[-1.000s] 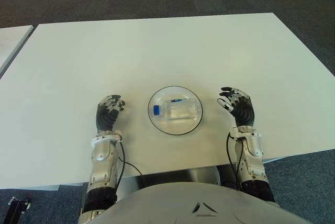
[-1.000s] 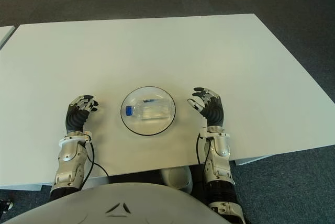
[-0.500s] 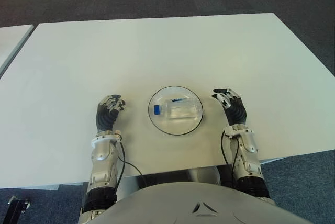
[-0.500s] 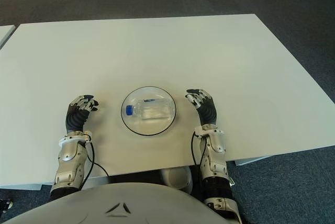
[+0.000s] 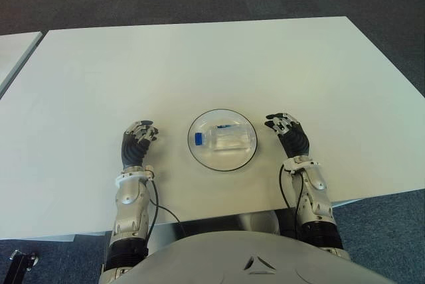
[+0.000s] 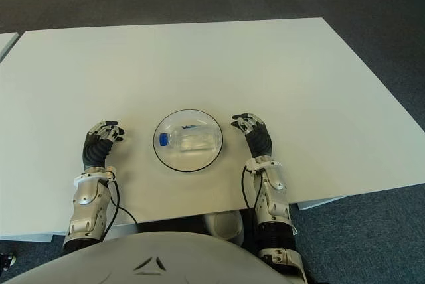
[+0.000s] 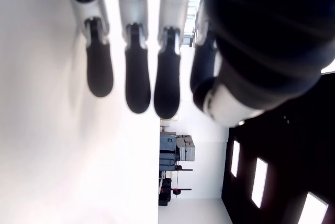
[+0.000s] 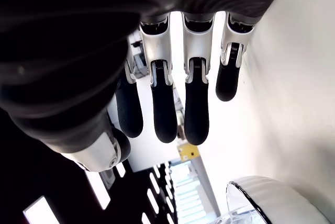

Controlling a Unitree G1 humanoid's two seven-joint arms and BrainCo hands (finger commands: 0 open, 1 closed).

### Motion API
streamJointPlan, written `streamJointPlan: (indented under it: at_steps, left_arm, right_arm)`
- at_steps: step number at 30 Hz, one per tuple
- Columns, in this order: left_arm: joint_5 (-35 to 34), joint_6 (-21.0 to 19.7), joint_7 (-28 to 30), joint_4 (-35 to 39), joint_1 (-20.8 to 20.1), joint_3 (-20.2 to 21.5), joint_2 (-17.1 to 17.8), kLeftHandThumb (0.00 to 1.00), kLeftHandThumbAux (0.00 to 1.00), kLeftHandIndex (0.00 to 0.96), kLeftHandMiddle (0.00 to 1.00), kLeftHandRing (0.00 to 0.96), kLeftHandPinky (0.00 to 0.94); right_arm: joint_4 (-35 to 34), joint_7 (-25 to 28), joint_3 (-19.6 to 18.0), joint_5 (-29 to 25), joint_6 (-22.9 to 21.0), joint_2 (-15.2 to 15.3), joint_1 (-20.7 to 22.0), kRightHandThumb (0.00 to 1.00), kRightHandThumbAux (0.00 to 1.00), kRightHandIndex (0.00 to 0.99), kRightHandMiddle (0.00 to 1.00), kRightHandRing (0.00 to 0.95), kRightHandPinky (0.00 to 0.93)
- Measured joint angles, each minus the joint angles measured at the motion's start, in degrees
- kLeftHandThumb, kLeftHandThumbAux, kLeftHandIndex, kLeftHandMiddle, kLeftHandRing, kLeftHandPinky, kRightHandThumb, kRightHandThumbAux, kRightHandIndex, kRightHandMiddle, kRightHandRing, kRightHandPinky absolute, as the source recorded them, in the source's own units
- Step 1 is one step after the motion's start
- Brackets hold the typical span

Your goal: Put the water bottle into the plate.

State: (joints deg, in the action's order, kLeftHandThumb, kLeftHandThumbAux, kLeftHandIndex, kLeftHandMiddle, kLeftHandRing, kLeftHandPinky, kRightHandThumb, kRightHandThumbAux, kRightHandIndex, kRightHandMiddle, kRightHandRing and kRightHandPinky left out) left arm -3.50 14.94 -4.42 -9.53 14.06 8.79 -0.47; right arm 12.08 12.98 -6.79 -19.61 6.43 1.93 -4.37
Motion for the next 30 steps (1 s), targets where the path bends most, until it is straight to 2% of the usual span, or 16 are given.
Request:
streamJointPlan:
  at_steps: [15, 30]
  left_arm:
    - [0.1, -0.8, 0.3, 0.7, 0.3, -0.3, 0.1, 0.706, 0.715, 0.428, 0.518, 0.495, 0.489]
    - [0.2, -1.9, 0.2, 1.6, 0.6, -0.5, 0.1, 0.706, 0.715, 0.428, 0.501, 0.486, 0.485]
  right_arm:
    - [1.7, -2.0, -0.9, 1.6, -0.9, -0.8, 1.9, 0.706, 0.729, 0.435, 0.626, 0.628, 0.639]
    - [2.9, -4.7, -1.0, 4.5, 1.0, -1.4, 2.4, 0.706, 0.729, 0.434, 0.632, 0.639, 0.652]
